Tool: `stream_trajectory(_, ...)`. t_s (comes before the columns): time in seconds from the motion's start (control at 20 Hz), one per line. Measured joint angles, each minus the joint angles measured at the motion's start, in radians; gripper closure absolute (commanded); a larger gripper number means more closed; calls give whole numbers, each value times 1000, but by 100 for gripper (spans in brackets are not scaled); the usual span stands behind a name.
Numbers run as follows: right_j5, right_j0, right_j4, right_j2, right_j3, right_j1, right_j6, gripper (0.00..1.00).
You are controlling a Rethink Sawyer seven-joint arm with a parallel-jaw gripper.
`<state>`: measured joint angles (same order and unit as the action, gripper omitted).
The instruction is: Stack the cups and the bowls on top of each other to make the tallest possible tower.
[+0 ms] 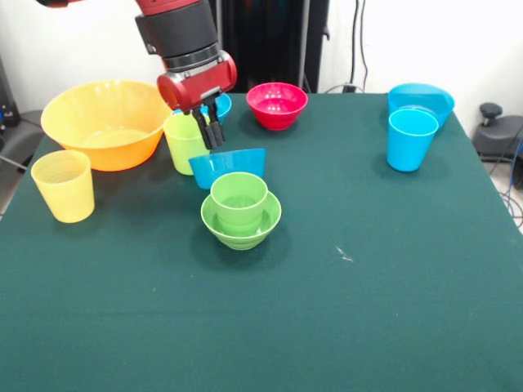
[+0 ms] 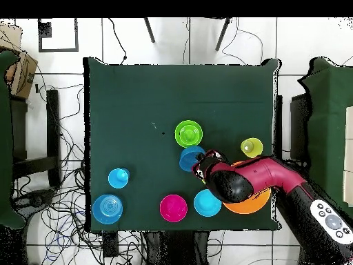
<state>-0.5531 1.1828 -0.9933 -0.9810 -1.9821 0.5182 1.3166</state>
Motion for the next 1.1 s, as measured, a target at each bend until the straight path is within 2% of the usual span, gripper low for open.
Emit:
stream_trajectory(0.6, 33, -42, -82, 14, 0, 45, 0, 100)
stream_trajectory(0.65, 43, -45, -91, 17, 0, 49, 0, 0)
stream_trajectory(1.1, 86, -47, -118, 44, 0, 60, 0, 0)
